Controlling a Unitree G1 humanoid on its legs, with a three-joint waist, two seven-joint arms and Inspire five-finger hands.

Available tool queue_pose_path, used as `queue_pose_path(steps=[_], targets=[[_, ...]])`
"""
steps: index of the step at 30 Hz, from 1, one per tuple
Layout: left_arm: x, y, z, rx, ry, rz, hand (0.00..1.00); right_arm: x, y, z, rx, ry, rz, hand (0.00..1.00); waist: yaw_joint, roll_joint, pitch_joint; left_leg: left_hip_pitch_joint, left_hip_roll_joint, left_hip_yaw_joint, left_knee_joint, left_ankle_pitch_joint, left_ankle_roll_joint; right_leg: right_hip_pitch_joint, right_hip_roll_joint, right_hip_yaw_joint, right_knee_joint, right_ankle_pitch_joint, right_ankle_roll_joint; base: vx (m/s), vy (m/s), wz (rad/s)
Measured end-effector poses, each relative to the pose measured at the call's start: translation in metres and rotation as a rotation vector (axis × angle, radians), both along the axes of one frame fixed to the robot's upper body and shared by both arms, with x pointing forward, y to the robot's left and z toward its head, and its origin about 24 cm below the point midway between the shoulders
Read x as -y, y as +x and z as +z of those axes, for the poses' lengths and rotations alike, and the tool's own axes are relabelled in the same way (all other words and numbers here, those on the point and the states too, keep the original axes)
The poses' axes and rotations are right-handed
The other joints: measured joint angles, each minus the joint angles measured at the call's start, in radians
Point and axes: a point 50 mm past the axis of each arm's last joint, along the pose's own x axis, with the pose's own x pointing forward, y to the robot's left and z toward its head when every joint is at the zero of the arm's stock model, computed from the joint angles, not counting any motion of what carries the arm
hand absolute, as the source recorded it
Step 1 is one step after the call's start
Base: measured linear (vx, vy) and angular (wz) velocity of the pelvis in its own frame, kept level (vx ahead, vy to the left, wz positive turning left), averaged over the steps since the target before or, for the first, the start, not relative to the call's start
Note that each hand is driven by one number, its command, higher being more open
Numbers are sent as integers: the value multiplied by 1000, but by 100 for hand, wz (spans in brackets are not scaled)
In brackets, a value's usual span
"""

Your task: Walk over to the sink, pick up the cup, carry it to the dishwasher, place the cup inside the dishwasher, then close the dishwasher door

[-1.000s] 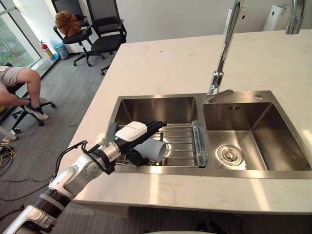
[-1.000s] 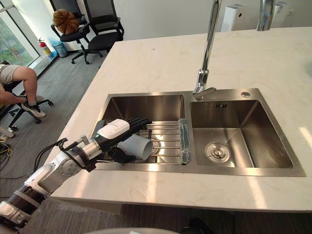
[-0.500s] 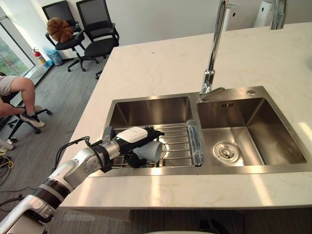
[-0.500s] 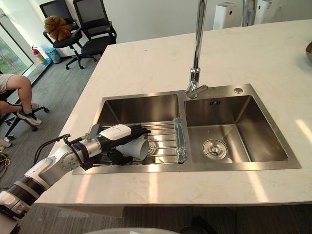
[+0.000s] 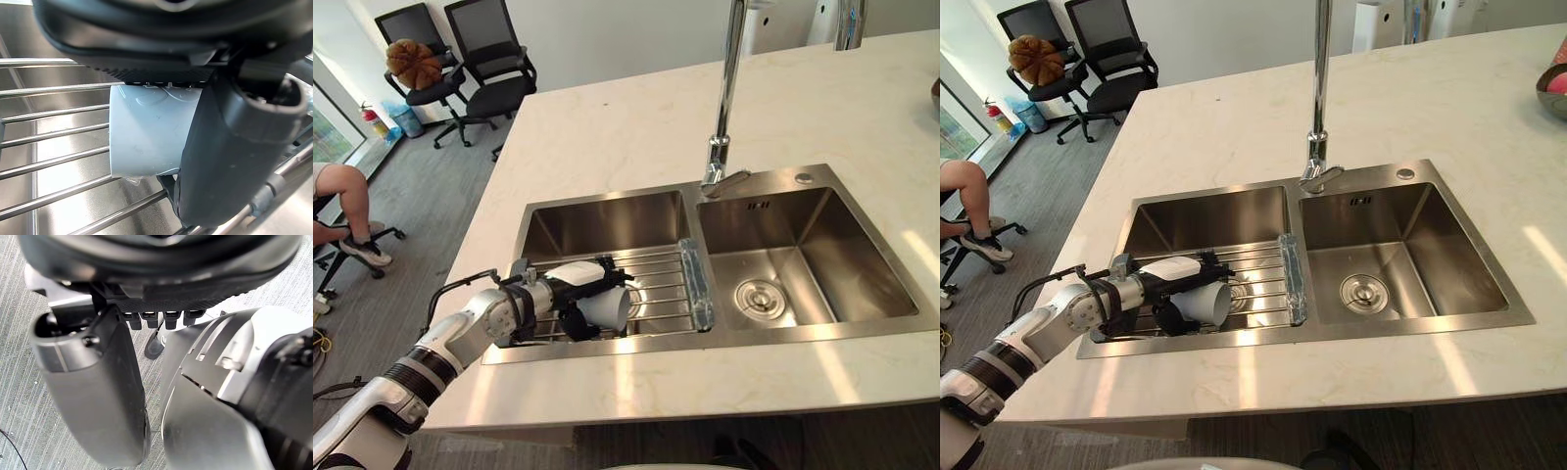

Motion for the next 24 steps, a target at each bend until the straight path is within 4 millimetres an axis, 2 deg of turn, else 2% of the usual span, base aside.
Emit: queue_pose_path(steps=[2,3,8,12,19,22,24], targets=[[1,1,0,-10,-3,7,100,0,0,0,0,0,1,100,-3,0,3,0,0,0,0,0,0,0,0,0,0,0,0,-17,-8,-1],[1,2,0,-13,0,10,0,0,0,0,0,0,2,100,-5,0,6,0,0,0,0,0,0,0,0,0,0,0,0,0,0,0],[0,8,2,-2,6,22,0,-1,1,0,-2,1,17,100,-14,-1,18,1,0,1,-1,0,0,0,0,1,0,0,0,0,0,0],[4,12,1,104,-22,35,0,-2,2,0,-2,3,33,100,-18,-1,20,1,1,2,-1,0,-1,0,1,2,0,0,0,-8,-5,0],[1,-3,-9,280,-184,58,0,-1,2,0,10,-1,32,100,-12,-1,34,1,1,1,-1,0,-1,0,1,1,1,0,0,0,0,0],[3,-11,-1,398,-310,79,0,-2,2,0,19,6,31,100,-2,-5,36,1,0,-5,0,0,0,7,0,-5,5,0,0,0,0,5],[4,-15,22,530,-435,109,0,-3,1,0,31,19,5,100,9,-15,44,0,1,-15,6,0,0,16,0,-14,5,0,0,-5,-2,13]])
